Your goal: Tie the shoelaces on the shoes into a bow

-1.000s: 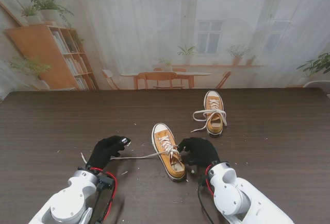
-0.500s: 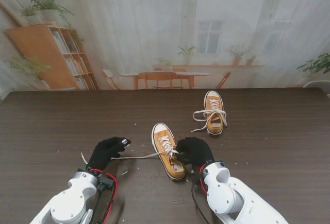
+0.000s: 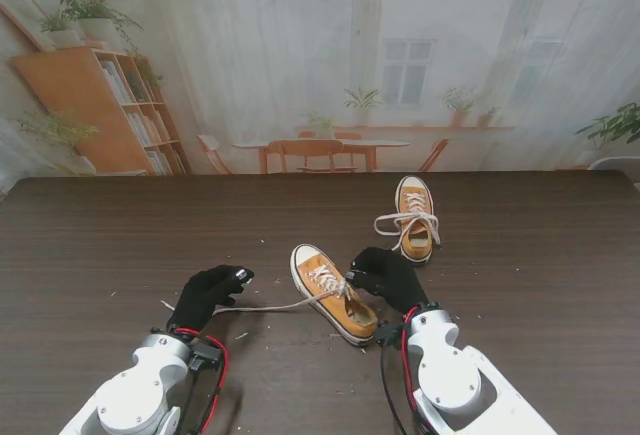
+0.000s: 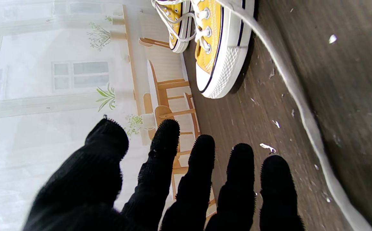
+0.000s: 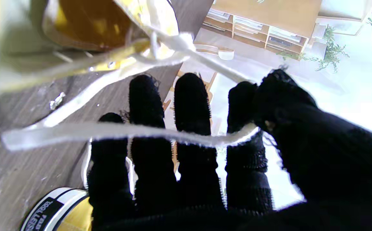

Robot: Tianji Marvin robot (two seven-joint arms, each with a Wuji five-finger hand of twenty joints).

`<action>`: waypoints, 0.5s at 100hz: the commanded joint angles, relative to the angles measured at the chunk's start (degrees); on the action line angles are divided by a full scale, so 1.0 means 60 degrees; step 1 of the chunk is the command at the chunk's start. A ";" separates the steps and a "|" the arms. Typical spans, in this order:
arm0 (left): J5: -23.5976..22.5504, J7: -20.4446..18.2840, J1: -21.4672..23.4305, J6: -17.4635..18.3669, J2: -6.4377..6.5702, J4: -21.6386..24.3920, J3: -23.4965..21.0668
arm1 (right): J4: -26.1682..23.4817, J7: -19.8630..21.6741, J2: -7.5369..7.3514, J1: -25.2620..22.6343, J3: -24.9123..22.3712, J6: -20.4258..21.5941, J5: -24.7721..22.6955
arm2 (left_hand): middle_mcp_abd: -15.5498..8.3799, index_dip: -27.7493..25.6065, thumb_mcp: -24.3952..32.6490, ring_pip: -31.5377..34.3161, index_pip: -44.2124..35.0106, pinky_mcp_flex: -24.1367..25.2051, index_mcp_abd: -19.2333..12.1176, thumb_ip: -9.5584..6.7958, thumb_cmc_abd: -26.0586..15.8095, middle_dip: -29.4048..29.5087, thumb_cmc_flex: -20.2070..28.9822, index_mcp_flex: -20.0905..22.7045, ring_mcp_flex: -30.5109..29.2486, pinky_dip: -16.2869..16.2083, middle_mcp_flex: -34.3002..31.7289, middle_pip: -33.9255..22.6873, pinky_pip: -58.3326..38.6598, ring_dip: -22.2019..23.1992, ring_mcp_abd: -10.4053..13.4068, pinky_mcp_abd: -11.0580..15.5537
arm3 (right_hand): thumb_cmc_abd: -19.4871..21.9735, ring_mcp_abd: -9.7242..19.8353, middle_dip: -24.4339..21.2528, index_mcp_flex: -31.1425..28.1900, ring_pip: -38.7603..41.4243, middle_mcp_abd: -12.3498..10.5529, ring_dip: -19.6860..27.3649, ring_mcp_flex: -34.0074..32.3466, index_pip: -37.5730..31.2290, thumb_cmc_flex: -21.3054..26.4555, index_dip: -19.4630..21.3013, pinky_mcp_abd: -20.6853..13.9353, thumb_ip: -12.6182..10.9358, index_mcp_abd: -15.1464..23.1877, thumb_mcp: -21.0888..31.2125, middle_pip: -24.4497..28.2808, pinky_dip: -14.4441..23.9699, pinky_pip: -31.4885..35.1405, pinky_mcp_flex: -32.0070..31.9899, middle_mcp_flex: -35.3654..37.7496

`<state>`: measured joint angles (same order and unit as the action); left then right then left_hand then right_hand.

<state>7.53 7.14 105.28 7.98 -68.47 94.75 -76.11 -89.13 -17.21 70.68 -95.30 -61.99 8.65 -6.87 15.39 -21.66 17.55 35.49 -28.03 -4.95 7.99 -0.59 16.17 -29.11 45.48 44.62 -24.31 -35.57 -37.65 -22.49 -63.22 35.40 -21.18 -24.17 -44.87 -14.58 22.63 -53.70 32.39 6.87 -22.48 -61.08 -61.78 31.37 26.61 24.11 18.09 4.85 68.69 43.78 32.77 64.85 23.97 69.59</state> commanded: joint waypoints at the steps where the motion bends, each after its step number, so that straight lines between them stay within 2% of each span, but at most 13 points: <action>1: 0.0017 -0.0187 -0.0014 0.0033 -0.0017 0.0049 0.0022 | -0.0124 0.0078 -0.0037 -0.0006 -0.0051 -0.0087 0.0116 | 0.0023 -0.0065 0.0072 0.0135 -0.0042 0.0065 -0.0127 0.0144 -0.0217 0.0125 0.0140 0.0345 -0.0128 -0.0007 -0.0101 -0.0085 -0.0099 -0.0070 -0.0010 -0.0056 | 0.0186 -0.0056 -0.0128 0.0051 0.0002 0.0044 0.0095 -0.0691 -0.0439 0.0402 0.0315 0.0009 -0.0160 0.0279 0.0243 0.0002 -0.0212 -0.0054 0.0244 0.0607; 9: 0.0053 -0.0229 -0.0021 0.0065 -0.0009 0.0038 0.0031 | -0.0248 0.0166 -0.0005 -0.0042 -0.0080 -0.0210 0.0562 | 0.0018 -0.0060 0.0066 0.0142 -0.0040 0.0065 -0.0128 0.0152 -0.0227 0.0125 0.0145 0.0346 -0.0138 -0.0006 -0.0110 -0.0086 -0.0100 -0.0071 0.0000 -0.0056 | 0.0219 -0.0119 0.0029 0.0129 0.0173 0.0125 -0.0049 -0.1327 -0.0502 0.0513 0.0273 0.0025 -0.0174 -0.0077 0.0204 0.0314 -0.0333 -0.0005 0.0637 0.0867; 14: 0.0078 -0.0244 -0.0022 0.0082 -0.0008 0.0039 0.0032 | -0.0416 0.0200 0.0003 -0.0089 -0.0072 -0.0339 0.0702 | 0.0029 -0.0060 0.0070 0.0150 -0.0042 0.0065 -0.0118 0.0151 -0.0221 0.0126 0.0161 0.0347 -0.0155 -0.0006 -0.0116 -0.0086 -0.0100 -0.0070 -0.0016 -0.0056 | 0.0246 -0.0183 0.0289 0.0162 0.0728 0.0238 -0.0334 -0.2038 -0.0576 0.0589 0.0238 0.0185 -0.0191 -0.0301 0.0163 0.0755 -0.0444 0.0200 0.1226 0.0980; 17: 0.0093 -0.0253 -0.0018 0.0091 -0.0007 0.0043 0.0028 | -0.0529 0.0268 -0.0011 -0.0129 -0.0068 -0.0426 0.0748 | 0.0036 -0.0059 0.0067 0.0159 -0.0043 0.0065 -0.0133 0.0154 -0.0221 0.0125 0.0165 0.0348 -0.0174 -0.0005 -0.0124 -0.0088 -0.0100 -0.0068 -0.0025 -0.0056 | 0.0322 -0.0167 0.0598 0.0240 0.1894 0.0382 -0.0881 -0.2144 -0.0610 0.0621 0.0246 0.0415 -0.0206 -0.0377 0.0093 0.1138 -0.0584 0.0443 0.1841 0.0906; 19: 0.0102 -0.0260 -0.0015 0.0098 -0.0006 0.0045 0.0026 | -0.0578 0.0310 -0.0022 -0.0146 -0.0062 -0.0458 0.0754 | 0.0035 -0.0058 0.0061 0.0161 -0.0042 0.0065 -0.0136 0.0157 -0.0223 0.0125 0.0158 0.0346 -0.0178 -0.0005 -0.0123 -0.0087 -0.0100 -0.0067 -0.0023 -0.0056 | 0.0355 -0.0169 0.0674 0.0267 0.2143 0.0398 -0.0974 -0.2169 -0.0611 0.0624 0.0253 0.0469 -0.0206 -0.0379 0.0065 0.1235 -0.0606 0.0509 0.1966 0.0871; 22: 0.0111 -0.0265 -0.0013 0.0110 -0.0005 0.0045 0.0023 | -0.0634 0.0359 -0.0043 -0.0163 -0.0047 -0.0503 0.0691 | 0.0037 -0.0060 0.0060 0.0167 -0.0049 0.0065 -0.0114 0.0157 -0.0226 0.0125 0.0160 0.0359 -0.0189 -0.0005 -0.0133 -0.0089 -0.0100 -0.0066 -0.0016 -0.0056 | 0.0505 -0.0122 0.1029 0.0391 0.3192 0.0399 -0.1305 -0.2209 -0.0634 0.0622 0.0339 0.0727 -0.0216 -0.0290 -0.0075 0.1769 -0.0603 0.0855 0.2460 0.0685; 28: 0.0104 -0.0259 -0.0006 0.0128 -0.0005 0.0042 0.0019 | -0.0688 0.0440 -0.0105 -0.0169 -0.0018 -0.0579 0.0399 | 0.0031 -0.0054 0.0058 0.0167 -0.0041 0.0065 -0.0131 0.0158 -0.0231 0.0125 0.0155 0.0349 -0.0188 -0.0005 -0.0138 -0.0088 -0.0101 -0.0068 -0.0017 -0.0056 | 0.0737 -0.0060 0.1556 0.0584 0.4885 0.0106 -0.1536 -0.2254 -0.0678 0.0458 0.0452 0.1553 -0.0213 0.0022 -0.0266 0.2589 -0.0436 0.1914 0.3764 0.0459; 29: 0.0101 -0.0260 -0.0004 0.0130 -0.0005 0.0041 0.0018 | -0.0695 0.0456 -0.0118 -0.0169 -0.0015 -0.0588 0.0321 | 0.0027 -0.0054 0.0061 0.0169 -0.0040 0.0065 -0.0129 0.0157 -0.0229 0.0125 0.0161 0.0347 -0.0191 -0.0004 -0.0139 -0.0088 -0.0101 -0.0068 -0.0012 -0.0056 | 0.0737 -0.0060 0.1556 0.0584 0.4885 0.0106 -0.1536 -0.2254 -0.0678 0.0458 0.0452 0.1553 -0.0213 0.0022 -0.0266 0.2589 -0.0436 0.1914 0.3764 0.0459; 32: 0.0098 -0.0262 0.0003 0.0135 -0.0004 0.0040 0.0014 | -0.0711 0.0503 -0.0158 -0.0168 -0.0003 -0.0604 0.0061 | 0.0026 -0.0053 0.0062 0.0171 -0.0040 0.0065 -0.0123 0.0156 -0.0225 0.0126 0.0170 0.0346 -0.0193 -0.0004 -0.0132 -0.0086 -0.0101 -0.0067 -0.0006 -0.0056 | 0.0812 -0.0017 0.1668 0.0625 0.5534 -0.0043 -0.1651 -0.2247 -0.0695 0.0364 0.0459 0.1902 -0.0208 0.0219 -0.0341 0.2746 -0.0295 0.2603 0.4638 0.0400; 37: 0.0097 -0.0250 0.0016 0.0141 -0.0006 0.0040 0.0012 | -0.0783 0.0615 -0.0219 -0.0183 0.0007 -0.0659 -0.0190 | 0.0040 -0.0052 0.0060 0.0180 -0.0042 0.0065 -0.0110 0.0158 -0.0236 0.0123 0.0169 0.0355 -0.0211 -0.0004 -0.0154 -0.0094 -0.0101 -0.0066 -0.0012 -0.0056 | 0.0904 0.0238 0.1795 0.0668 0.6893 -0.0180 -0.2021 -0.2270 -0.0709 0.0258 0.0444 0.2172 -0.0200 0.0410 -0.0423 0.2838 -0.0165 0.3860 0.6154 0.0351; 39: 0.0097 -0.0247 0.0021 0.0141 -0.0007 0.0040 0.0011 | -0.0833 0.0680 -0.0243 -0.0198 0.0007 -0.0694 -0.0235 | 0.0039 -0.0051 0.0058 0.0187 -0.0042 0.0036 -0.0115 0.0158 -0.0229 0.0123 0.0172 0.0356 -0.0227 -0.0005 -0.0157 -0.0095 -0.0108 -0.0064 -0.0013 -0.0072 | 0.0917 0.0262 0.1815 0.0670 0.7100 -0.0199 -0.2090 -0.2270 -0.0712 0.0251 0.0440 0.2131 -0.0202 0.0422 -0.0437 0.2846 -0.0098 0.4112 0.6263 0.0344; 43: 0.0110 -0.0250 0.0031 0.0145 -0.0007 0.0036 0.0009 | -0.0960 0.0843 -0.0297 -0.0242 0.0004 -0.0780 -0.0318 | 0.0036 -0.0052 0.0057 0.0193 -0.0043 0.0026 -0.0113 0.0158 -0.0230 0.0123 0.0176 0.0358 -0.0236 -0.0003 -0.0159 -0.0094 -0.0105 -0.0063 -0.0016 -0.0081 | 0.0973 0.0462 0.1873 0.0699 0.8084 -0.0227 -0.2485 -0.2275 -0.0704 0.0225 0.0432 0.1620 -0.0208 0.0517 -0.0504 0.2834 0.0541 0.5524 0.6667 0.0314; 50: 0.0160 -0.0255 0.0042 0.0155 -0.0011 0.0028 0.0015 | -0.1204 0.1126 -0.0391 -0.0319 0.0017 -0.0946 -0.0466 | 0.0039 -0.0051 0.0053 0.0194 -0.0047 0.0024 -0.0087 0.0160 -0.0234 0.0124 0.0180 0.0371 -0.0237 0.0000 -0.0163 -0.0092 -0.0101 -0.0063 -0.0032 -0.0084 | 0.1040 0.0990 0.1902 0.0698 0.9255 -0.0352 -0.3027 -0.2299 -0.0666 0.0151 0.0402 0.0134 -0.0210 0.0681 -0.0589 0.2715 0.1485 0.7411 0.7102 0.0278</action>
<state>8.30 6.51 105.24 8.75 -68.46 94.62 -76.04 -94.23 -12.14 69.04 -96.53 -61.99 3.77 -10.09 15.41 -21.66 17.57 35.55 -28.03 -4.95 8.00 -0.59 16.16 -29.11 45.98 44.62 -24.72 -35.57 -37.91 -22.49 -63.22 35.40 -21.37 -24.17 -40.15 -11.48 32.94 -50.19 82.05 6.71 -37.98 -72.72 -64.00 33.07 27.96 30.35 18.12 2.62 65.98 59.10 38.13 98.91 62.88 71.85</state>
